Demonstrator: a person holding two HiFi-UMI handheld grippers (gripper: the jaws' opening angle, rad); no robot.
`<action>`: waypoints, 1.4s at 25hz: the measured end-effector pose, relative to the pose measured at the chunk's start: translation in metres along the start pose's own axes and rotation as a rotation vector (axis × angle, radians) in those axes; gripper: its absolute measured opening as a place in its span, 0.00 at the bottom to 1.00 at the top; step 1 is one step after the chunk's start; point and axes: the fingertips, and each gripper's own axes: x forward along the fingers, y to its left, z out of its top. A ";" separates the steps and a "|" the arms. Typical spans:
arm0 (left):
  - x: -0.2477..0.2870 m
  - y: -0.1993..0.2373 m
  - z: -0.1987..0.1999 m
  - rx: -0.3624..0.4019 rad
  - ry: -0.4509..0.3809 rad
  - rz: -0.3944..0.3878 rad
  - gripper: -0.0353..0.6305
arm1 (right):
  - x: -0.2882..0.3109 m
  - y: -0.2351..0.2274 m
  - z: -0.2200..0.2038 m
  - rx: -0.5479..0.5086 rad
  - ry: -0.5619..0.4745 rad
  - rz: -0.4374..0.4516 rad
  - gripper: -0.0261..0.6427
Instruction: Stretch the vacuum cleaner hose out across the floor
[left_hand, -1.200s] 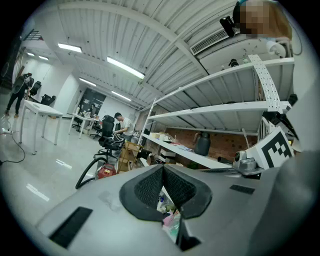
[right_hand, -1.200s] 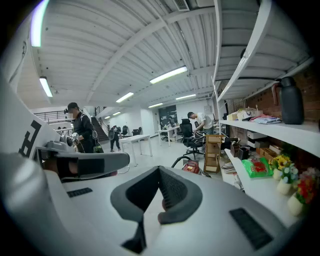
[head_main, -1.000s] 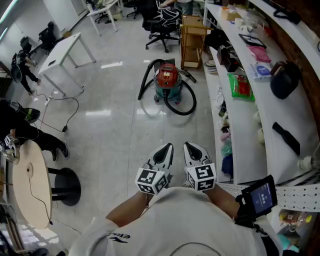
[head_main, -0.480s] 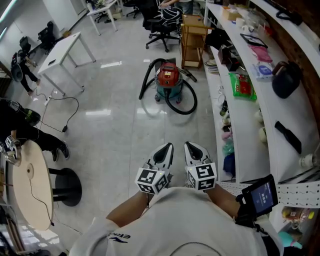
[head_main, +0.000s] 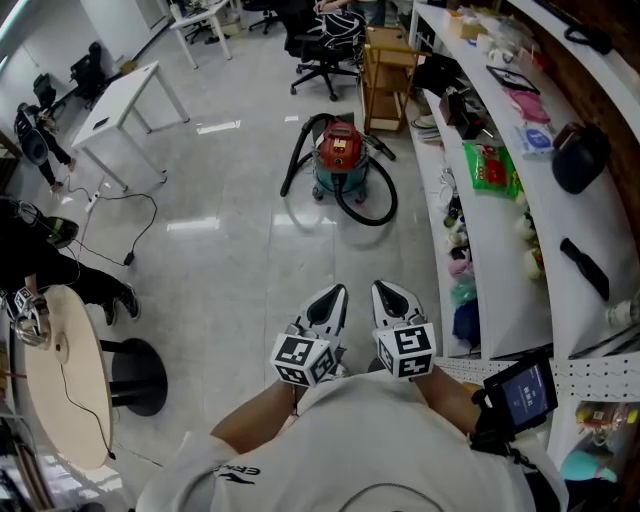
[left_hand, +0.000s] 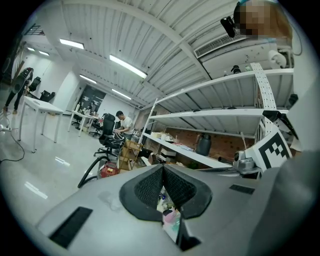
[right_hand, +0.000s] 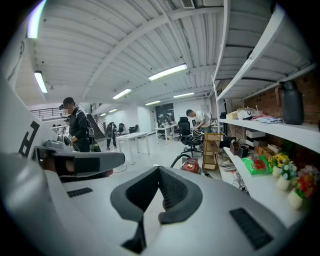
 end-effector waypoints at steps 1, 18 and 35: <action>-0.001 0.005 0.000 -0.003 0.002 0.002 0.06 | 0.003 0.001 0.000 0.003 0.001 -0.005 0.04; 0.123 0.063 0.025 -0.002 0.015 0.057 0.06 | 0.107 -0.090 0.037 0.035 0.000 0.017 0.04; 0.247 0.091 0.055 -0.006 0.015 0.132 0.06 | 0.191 -0.194 0.074 0.062 0.019 0.056 0.04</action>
